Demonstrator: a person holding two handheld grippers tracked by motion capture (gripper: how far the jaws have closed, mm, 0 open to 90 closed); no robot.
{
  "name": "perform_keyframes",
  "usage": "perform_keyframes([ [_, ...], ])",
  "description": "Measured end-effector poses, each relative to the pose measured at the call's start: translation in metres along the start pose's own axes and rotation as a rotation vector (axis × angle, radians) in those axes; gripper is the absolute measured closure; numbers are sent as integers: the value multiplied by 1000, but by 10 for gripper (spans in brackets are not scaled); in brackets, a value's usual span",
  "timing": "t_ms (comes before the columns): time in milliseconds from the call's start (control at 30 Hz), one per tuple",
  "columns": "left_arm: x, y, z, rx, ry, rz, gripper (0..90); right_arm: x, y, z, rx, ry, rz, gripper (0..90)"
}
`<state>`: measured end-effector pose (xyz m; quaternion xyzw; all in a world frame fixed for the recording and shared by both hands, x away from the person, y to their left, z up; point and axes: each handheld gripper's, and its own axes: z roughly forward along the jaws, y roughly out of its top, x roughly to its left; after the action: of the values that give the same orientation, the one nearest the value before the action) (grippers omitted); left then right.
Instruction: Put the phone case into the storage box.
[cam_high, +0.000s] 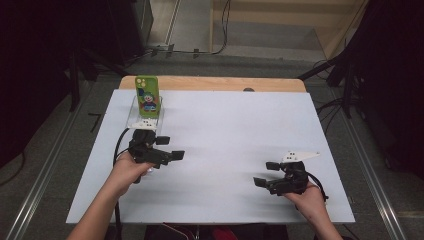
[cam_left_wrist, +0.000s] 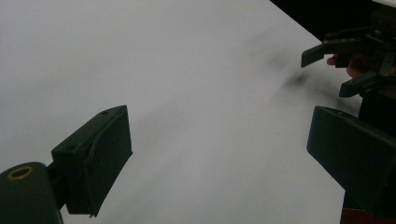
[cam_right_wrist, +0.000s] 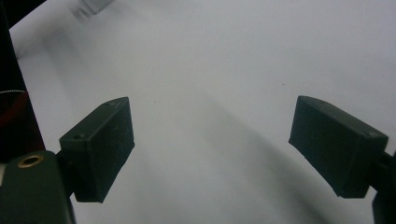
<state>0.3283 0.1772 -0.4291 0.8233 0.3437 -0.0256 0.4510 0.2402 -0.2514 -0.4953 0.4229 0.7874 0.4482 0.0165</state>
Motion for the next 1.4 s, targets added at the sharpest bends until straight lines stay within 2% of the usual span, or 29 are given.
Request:
perform_keyframes([
  [367,-6,-12,7,19,-1,27,72,0,0,0,-2,-1,0,118],
  [433,-7,-14,6,12,4,39,155,0,0,0,-1,-1,-1,118],
  [733,-12,-28,5,-12,20,66,153,1,0,-1,-3,-1,0,118],
  [800,-12,-31,4,-9,26,81,153,1,0,-1,-2,-1,-1,118],
  [967,-15,-37,3,-4,38,88,154,1,0,0,2,-2,-1,118],
  [1400,-20,-53,1,12,29,111,161,1,0,-1,-1,-3,-1,118],
])
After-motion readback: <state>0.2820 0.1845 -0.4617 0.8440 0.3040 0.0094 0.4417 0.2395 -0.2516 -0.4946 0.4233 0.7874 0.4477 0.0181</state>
